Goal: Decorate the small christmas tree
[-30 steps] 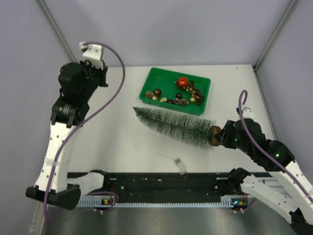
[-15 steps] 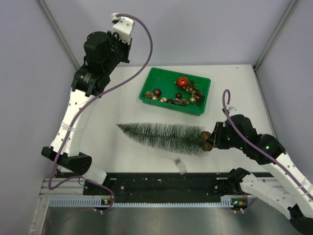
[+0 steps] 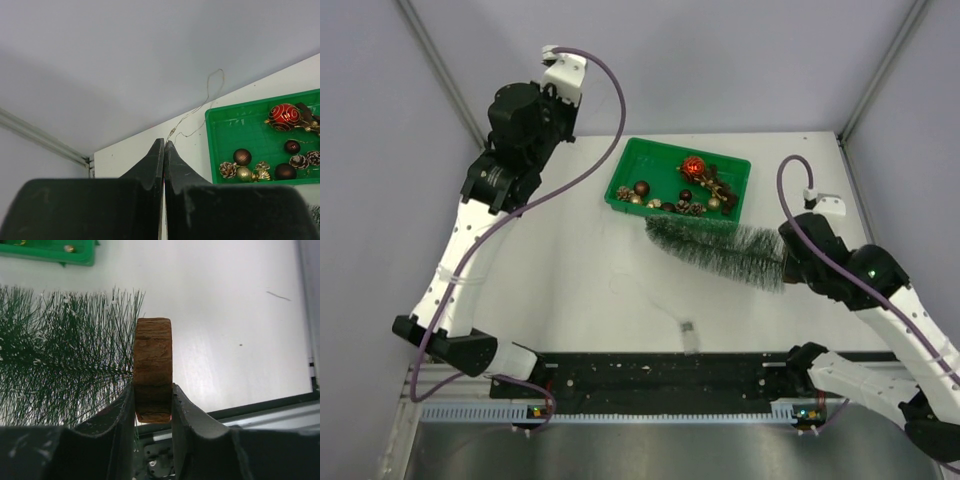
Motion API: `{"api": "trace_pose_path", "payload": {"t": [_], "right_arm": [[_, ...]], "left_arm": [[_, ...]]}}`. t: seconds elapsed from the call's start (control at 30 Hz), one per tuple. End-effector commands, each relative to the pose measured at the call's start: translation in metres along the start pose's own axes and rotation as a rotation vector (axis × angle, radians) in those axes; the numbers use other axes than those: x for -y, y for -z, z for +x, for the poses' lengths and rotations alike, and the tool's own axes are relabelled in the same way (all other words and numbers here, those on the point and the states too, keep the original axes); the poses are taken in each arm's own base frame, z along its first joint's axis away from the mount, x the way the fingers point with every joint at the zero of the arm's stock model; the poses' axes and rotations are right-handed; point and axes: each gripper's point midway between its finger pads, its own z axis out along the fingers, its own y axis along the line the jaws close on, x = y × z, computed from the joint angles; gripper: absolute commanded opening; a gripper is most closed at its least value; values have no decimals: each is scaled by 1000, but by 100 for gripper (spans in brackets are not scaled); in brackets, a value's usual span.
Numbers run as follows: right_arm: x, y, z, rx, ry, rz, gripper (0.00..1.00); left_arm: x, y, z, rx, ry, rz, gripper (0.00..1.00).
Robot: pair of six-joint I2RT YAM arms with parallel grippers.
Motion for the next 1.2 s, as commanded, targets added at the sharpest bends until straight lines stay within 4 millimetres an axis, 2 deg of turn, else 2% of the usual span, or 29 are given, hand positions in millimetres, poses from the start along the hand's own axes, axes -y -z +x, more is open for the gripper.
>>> {"api": "trace_pose_path", "payload": {"t": [0.0, 0.13, 0.2, 0.3, 0.37, 0.53, 0.6, 0.77, 0.97, 1.17], "right_arm": [[36, 8, -22, 84, 57, 194, 0], [35, 16, -28, 103, 21, 173, 0], [27, 29, -38, 146, -41, 74, 0], [7, 51, -52, 216, -104, -130, 0], [-8, 63, -54, 225, -117, -249, 0], [-54, 76, -41, 154, -117, -507, 0], [-78, 81, -32, 115, -101, -639, 0], [-109, 68, -2, 19, -66, -778, 0], [-123, 45, 22, -50, -22, -795, 0], [-142, 16, 52, -133, 47, -775, 0]], "left_arm": [[-25, 35, -35, 130, 0, -84, 0], [-26, 40, -29, 124, -17, -91, 0], [-28, 41, -26, 119, -22, -105, 0], [-29, 38, -24, 110, -24, -113, 0], [-28, 35, -23, 104, -24, -111, 0], [-27, 25, -20, 88, -15, -121, 0], [-26, 21, -21, 97, -17, -116, 0], [-26, 9, -29, 103, -38, -113, 0], [-30, 0, -47, 127, -61, -121, 0], [-23, -5, -58, 153, -62, -108, 0]]}}
